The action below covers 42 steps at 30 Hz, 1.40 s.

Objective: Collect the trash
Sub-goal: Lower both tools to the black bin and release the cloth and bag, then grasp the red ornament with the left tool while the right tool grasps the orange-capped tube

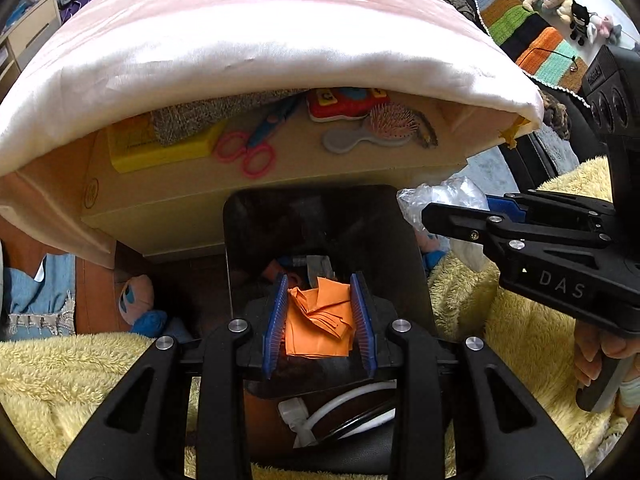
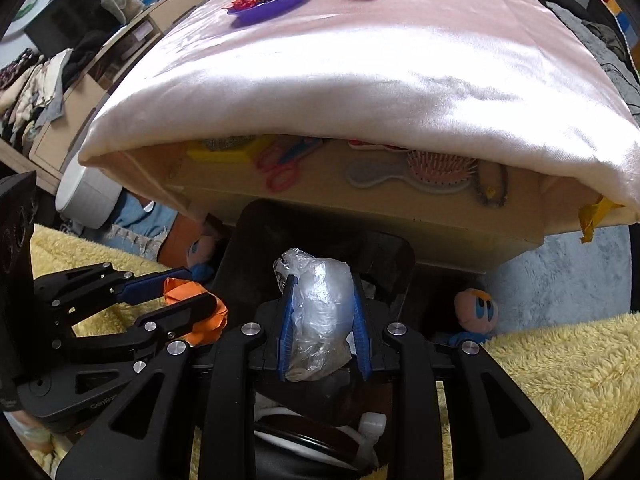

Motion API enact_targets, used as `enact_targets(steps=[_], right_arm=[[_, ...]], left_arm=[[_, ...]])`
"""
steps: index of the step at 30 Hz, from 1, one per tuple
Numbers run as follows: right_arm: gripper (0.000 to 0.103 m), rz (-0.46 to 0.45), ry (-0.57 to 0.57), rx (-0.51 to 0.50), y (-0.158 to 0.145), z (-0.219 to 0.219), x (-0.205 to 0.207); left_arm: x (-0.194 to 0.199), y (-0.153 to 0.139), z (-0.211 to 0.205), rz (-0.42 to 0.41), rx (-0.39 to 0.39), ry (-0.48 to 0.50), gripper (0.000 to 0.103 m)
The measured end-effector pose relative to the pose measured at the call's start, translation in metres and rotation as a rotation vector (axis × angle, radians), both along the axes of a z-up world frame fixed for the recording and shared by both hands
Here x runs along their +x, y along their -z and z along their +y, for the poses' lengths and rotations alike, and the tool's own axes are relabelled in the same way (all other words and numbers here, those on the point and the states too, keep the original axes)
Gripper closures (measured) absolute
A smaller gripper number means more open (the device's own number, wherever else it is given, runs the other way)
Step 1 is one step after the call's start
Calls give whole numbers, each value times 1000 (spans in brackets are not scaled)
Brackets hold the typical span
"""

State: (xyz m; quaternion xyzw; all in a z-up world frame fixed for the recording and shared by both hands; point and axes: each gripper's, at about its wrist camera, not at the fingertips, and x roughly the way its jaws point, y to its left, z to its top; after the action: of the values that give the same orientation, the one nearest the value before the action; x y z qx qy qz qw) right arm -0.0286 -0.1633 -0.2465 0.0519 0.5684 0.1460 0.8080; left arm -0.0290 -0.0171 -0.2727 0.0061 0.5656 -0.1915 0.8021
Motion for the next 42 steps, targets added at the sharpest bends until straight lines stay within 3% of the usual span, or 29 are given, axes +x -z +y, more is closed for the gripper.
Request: enact_targets(steps=[4,6,8,13,15,18,23,28,42], right_arm=[[73,6,10,20,-1,-2,3],[63,6,12,28,-2,-2,5],[60,6,15,35,-3,-3,6],[44,-9,32,53,-14,-9,10],[27,-40,50,53,-24,-15,11],[10,-119,89,40,-49,-28,16],[7,-204,138,43,-78,-48,31],[7,-235,154,16,-87,-55,60],[7,-252,178,-3,-95,-55,138]], left_arm=[[2,2,-1,14,-7,4,70],[2,4,-1,19,-11,7,71],[3,4,1,22,-14,3,68],[3,-4,4,-5,7,-17,45],[3,-14,7,-36,20,-20,29],[7,-33,13,-81,29,-37,11],[24,-66,26,-152,16,-84,8],[46,-92,32,-213,17,-104,8],[130,-117,26,-270,-6,-110,8]])
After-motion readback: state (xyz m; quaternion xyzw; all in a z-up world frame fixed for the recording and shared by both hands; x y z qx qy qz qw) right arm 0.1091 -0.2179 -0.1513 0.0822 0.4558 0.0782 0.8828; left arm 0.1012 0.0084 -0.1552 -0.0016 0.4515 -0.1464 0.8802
